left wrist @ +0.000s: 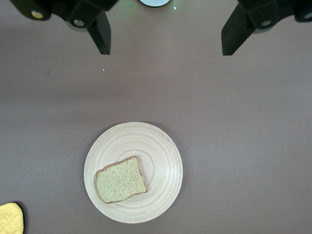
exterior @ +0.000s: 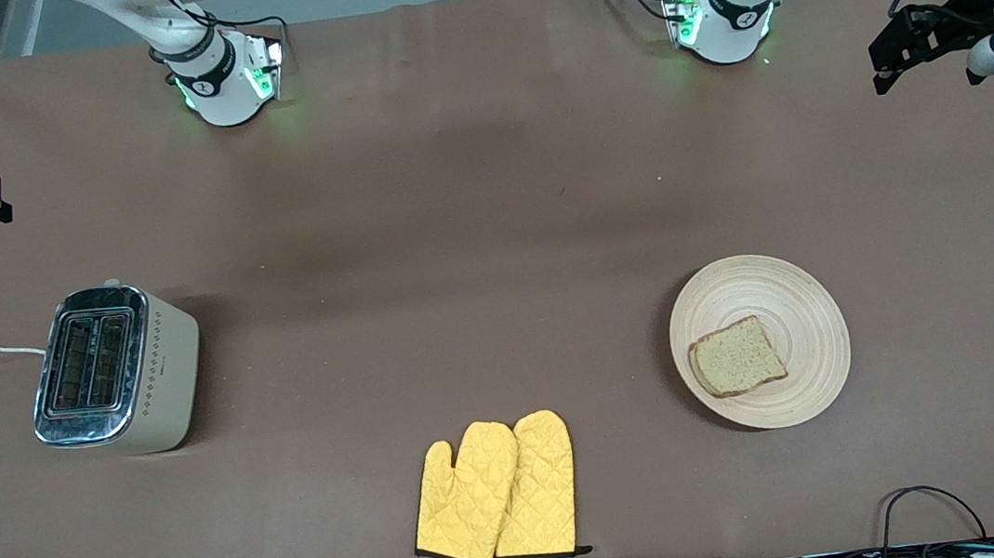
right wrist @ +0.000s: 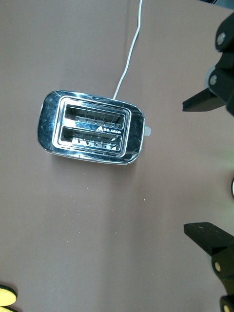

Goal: Move plate and put bread in toaster
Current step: 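Reach the left gripper toward the rim of the wooden plate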

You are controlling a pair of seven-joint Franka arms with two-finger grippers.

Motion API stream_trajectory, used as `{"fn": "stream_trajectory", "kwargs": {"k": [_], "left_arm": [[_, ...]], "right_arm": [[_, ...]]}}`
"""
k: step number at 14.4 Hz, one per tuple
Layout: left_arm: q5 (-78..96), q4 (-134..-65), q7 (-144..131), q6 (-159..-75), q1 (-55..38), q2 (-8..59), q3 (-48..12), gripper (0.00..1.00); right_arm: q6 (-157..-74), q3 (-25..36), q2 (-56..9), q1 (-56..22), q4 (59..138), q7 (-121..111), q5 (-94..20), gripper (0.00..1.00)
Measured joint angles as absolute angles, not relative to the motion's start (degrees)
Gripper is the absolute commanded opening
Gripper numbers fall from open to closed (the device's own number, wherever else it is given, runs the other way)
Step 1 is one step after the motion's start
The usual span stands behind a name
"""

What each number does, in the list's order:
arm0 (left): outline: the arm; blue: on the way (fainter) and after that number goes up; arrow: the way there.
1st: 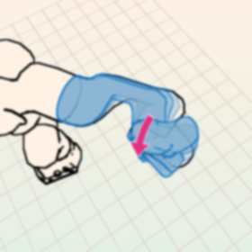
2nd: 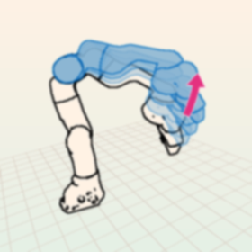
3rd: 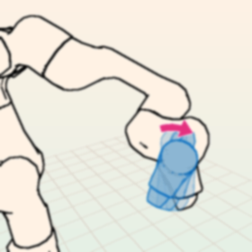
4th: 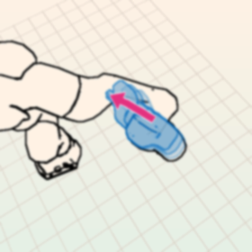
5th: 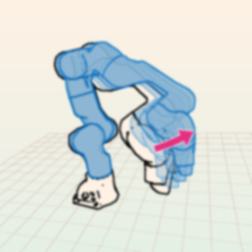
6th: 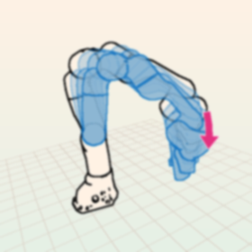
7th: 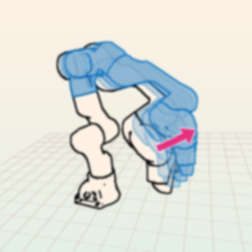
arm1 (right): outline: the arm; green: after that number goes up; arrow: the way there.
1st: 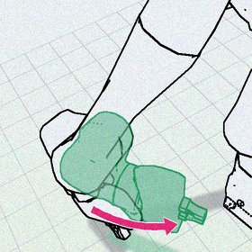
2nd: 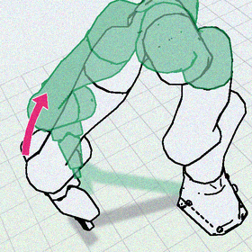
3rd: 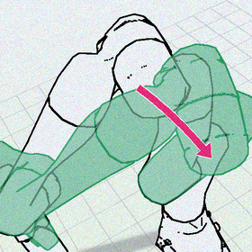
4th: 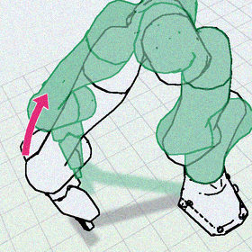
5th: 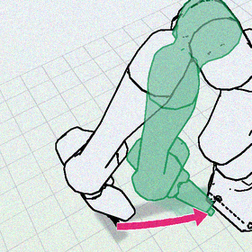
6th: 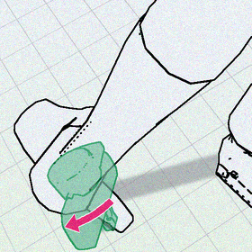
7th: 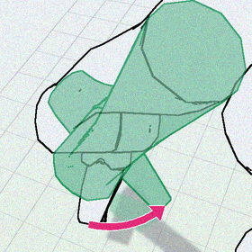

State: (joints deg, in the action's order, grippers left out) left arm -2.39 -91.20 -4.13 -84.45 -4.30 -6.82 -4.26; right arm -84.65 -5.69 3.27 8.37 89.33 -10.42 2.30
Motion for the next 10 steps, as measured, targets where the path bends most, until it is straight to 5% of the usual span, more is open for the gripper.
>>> {"fn": "stream_trajectory", "kwargs": {"k": [6, 10], "left_arm": [[-1.92, -90.66, -3.9, -84.27, -3.77, -4.83, -2.73, 1.0], [6.02, -89.99, 5.77, -87.32, -3.27, 2.55, 6.34, 1.0]], "right_arm": [[-84.73, -5.7, 3.27, 7.61, 89.33, -10.41, 2.3, 1.0], [-84.79, -5.67, 3.27, 7.54, 89.34, -10.41, 2.3, 1.0]]}}
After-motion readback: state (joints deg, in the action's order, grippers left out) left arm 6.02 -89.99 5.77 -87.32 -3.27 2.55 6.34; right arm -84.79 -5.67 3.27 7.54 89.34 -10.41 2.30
